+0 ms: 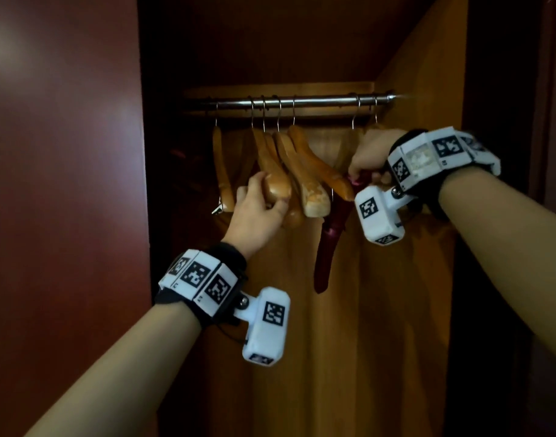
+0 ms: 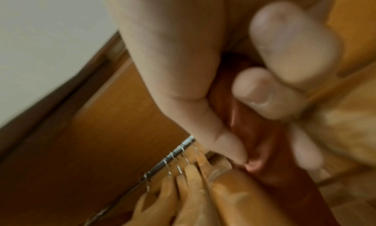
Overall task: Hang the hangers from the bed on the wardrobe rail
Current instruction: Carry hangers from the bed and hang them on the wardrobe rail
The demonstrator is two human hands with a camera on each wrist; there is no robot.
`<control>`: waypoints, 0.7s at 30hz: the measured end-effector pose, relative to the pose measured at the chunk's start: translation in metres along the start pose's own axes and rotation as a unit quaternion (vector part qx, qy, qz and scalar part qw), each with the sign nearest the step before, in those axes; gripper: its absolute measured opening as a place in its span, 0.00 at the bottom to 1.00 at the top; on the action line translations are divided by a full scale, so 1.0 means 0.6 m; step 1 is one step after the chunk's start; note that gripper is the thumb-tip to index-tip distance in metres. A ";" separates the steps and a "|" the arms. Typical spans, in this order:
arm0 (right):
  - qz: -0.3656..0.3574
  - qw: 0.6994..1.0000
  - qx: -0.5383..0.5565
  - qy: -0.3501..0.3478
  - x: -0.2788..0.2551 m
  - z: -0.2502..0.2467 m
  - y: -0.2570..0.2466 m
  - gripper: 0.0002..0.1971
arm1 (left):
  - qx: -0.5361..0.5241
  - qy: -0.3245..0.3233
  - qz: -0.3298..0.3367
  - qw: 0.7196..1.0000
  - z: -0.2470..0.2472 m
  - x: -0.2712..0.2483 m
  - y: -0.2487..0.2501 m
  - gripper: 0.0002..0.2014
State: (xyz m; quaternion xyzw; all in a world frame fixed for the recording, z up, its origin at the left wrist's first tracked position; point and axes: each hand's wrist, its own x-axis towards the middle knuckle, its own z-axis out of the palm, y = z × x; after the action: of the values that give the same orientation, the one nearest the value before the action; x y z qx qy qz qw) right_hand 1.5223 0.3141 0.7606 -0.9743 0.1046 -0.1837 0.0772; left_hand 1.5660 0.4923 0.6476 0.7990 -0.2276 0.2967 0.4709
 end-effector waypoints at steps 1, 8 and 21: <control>0.000 1.000 0.003 0.003 -0.007 -0.004 0.004 0.09 | -0.005 0.003 -0.004 1.000 0.002 -0.002 -0.001 0.32; -0.025 0.999 -0.006 -0.027 -0.080 -0.035 0.028 0.07 | 0.012 -0.005 -0.077 0.997 0.034 -0.029 -0.021 0.23; -0.112 0.985 0.035 -0.122 -0.117 -0.016 0.068 0.07 | 0.051 -0.176 -0.065 0.981 0.074 -0.094 -0.020 0.31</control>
State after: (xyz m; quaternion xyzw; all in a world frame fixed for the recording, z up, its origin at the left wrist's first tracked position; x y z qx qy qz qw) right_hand 1.4478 0.2896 0.7380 -0.9918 -0.0224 -0.0740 0.1020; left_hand 1.5448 0.4631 0.5846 0.8749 -0.2392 0.1309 0.4002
